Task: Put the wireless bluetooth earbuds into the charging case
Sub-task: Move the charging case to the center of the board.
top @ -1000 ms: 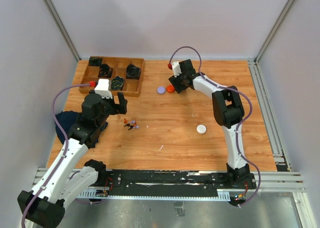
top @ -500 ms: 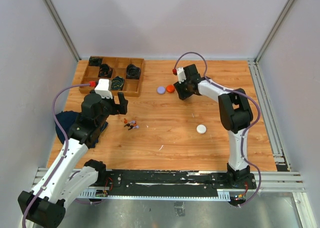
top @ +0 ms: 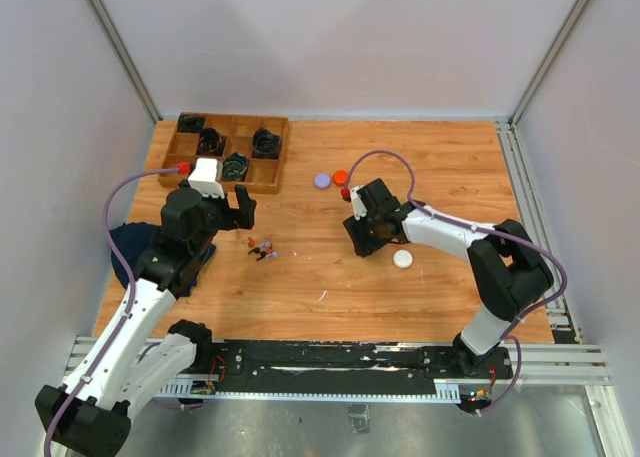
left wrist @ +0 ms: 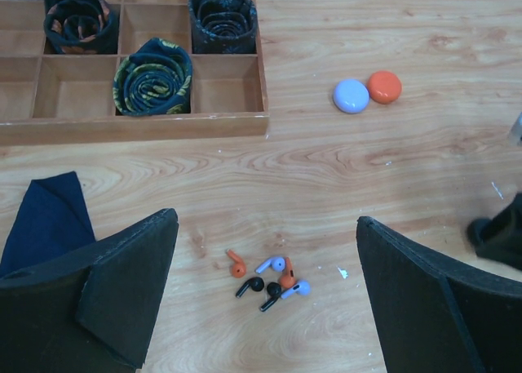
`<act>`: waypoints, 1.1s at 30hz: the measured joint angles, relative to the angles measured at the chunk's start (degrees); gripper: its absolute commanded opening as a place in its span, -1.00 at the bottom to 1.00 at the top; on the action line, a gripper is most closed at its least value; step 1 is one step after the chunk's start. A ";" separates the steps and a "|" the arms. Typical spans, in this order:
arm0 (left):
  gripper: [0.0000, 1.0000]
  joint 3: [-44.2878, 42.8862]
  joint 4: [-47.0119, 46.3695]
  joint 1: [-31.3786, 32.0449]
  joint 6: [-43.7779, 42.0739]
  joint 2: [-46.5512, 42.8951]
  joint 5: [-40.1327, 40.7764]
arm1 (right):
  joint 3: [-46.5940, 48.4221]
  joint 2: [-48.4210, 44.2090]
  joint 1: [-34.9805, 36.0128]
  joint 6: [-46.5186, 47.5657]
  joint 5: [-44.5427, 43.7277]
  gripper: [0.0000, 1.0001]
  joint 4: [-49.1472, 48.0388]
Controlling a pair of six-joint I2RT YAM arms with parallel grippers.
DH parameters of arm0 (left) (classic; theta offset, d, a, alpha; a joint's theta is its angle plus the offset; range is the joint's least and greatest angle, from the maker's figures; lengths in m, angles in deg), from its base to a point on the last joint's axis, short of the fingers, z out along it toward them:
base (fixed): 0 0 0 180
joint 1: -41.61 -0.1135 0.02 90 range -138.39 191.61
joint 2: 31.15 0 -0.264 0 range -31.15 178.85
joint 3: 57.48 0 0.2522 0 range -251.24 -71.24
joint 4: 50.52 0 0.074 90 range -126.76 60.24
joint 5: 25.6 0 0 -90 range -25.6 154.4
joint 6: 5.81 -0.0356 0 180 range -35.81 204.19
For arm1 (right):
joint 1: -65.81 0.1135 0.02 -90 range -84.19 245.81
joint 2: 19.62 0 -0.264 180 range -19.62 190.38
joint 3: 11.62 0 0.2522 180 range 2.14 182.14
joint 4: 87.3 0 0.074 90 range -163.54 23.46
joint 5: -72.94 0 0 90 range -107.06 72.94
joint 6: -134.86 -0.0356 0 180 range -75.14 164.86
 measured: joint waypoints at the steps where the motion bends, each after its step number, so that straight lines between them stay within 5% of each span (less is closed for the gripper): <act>1: 0.92 0.00 0.00 0.00 0.00 0.00 0.00 | -1.03 -0.70 1.11 -0.63 -0.22 0.05 0.02; 13: 0.92 0.02 -0.02 0.00 0.00 0.00 0.04 | -6.91 -4.15 8.61 -7.80 -2.93 0.24 -0.70; 33: 0.92 0.66 -0.55 -0.04 0.00 0.20 -0.28 | -5.11 -5.97 16.04 -7.52 -0.31 0.27 5.14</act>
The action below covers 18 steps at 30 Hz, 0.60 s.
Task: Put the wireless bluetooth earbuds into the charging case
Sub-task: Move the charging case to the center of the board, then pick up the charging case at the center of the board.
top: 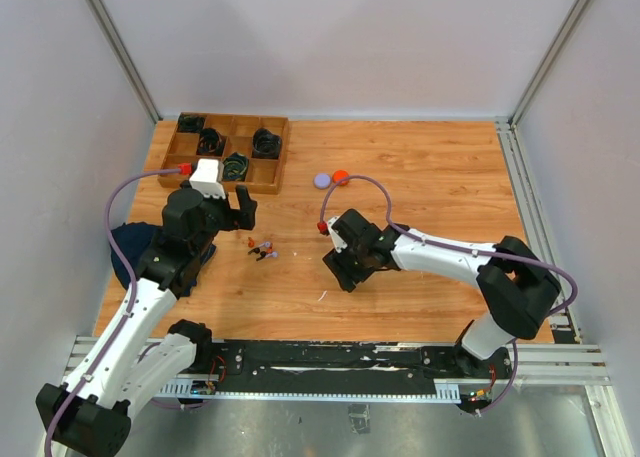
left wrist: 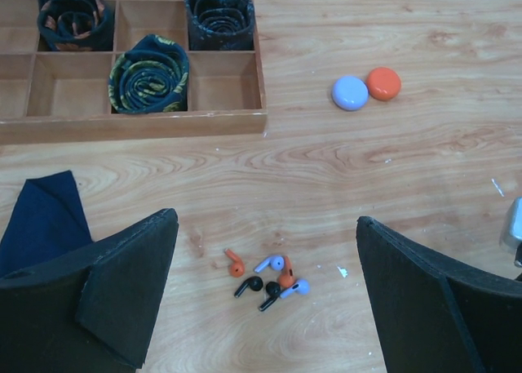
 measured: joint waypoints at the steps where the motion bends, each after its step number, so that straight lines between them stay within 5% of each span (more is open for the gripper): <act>1: 0.92 0.00 -0.07 0.00 0.02 0.04 -0.15 | 0.15 -0.22 0.17 0.63 -0.76 0.27 0.24; 18: 0.96 0.00 -0.31 0.00 0.35 1.14 -5.29 | 0.42 4.15 0.39 9.66 -2.51 0.14 -3.61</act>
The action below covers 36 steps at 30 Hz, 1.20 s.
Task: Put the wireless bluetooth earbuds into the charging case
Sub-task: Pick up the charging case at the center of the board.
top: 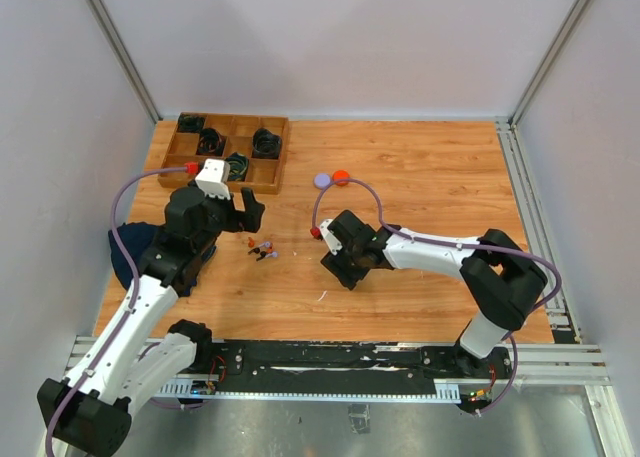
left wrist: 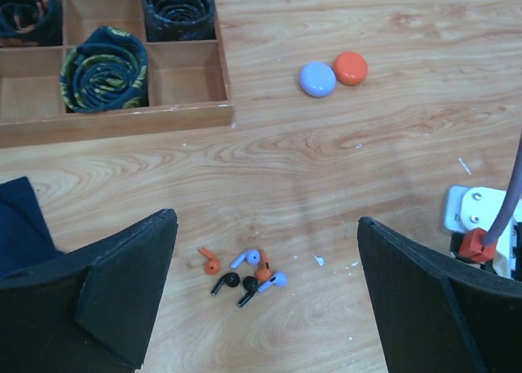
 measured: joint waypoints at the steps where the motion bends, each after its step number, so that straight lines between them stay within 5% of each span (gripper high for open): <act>1: 0.96 0.00 0.00 0.00 0.26 0.13 -0.46 | 0.00 0.00 0.00 0.02 0.00 0.13 -0.22; 10: 0.95 0.04 0.13 -0.04 8.24 1.11 -8.44 | -1.68 -1.20 0.00 -0.11 -0.22 -0.10 -2.64; 24: 0.89 9.05 -5.49 0.28 23.45 1.03 -26.03 | -8.74 -17.75 0.26 1.14 -1.01 -0.19 -11.17; 36: 0.77 9.77 -16.41 10.25 29.27 4.85 -29.90 | -13.20 -29.70 0.81 8.94 -0.66 -0.19 -24.06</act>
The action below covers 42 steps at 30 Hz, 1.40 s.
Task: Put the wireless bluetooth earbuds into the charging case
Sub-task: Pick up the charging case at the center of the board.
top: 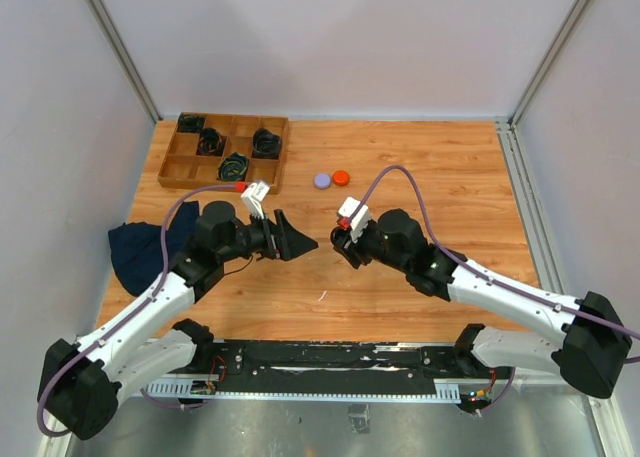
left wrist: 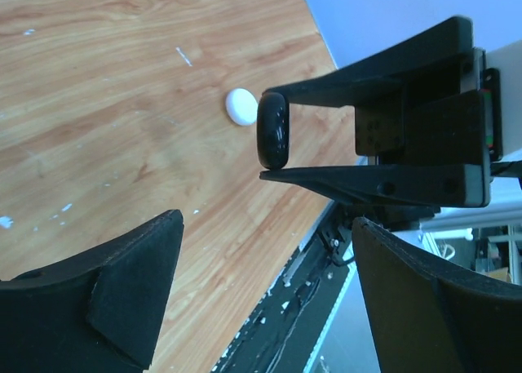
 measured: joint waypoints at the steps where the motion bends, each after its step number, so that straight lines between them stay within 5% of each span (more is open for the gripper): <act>1: 0.75 0.00 -0.83 0.87 0.22 0.42 0.02 | -0.35 -0.66 0.00 0.52 0.28 -0.19 -1.07; 16: 0.32 -1.25 -8.09 5.70 0.46 5.88 2.25 | -4.07 -3.04 1.25 4.50 4.39 -0.17 -11.65; 35: -0.55 -2.82 -10.47 7.45 -0.52 9.07 4.50 | -4.13 -1.60 1.40 6.12 6.05 -0.16 -14.88; 42: -0.85 -2.84 -10.51 7.45 -2.05 9.16 4.57 | -4.13 -1.33 1.40 7.32 6.05 0.12 -15.04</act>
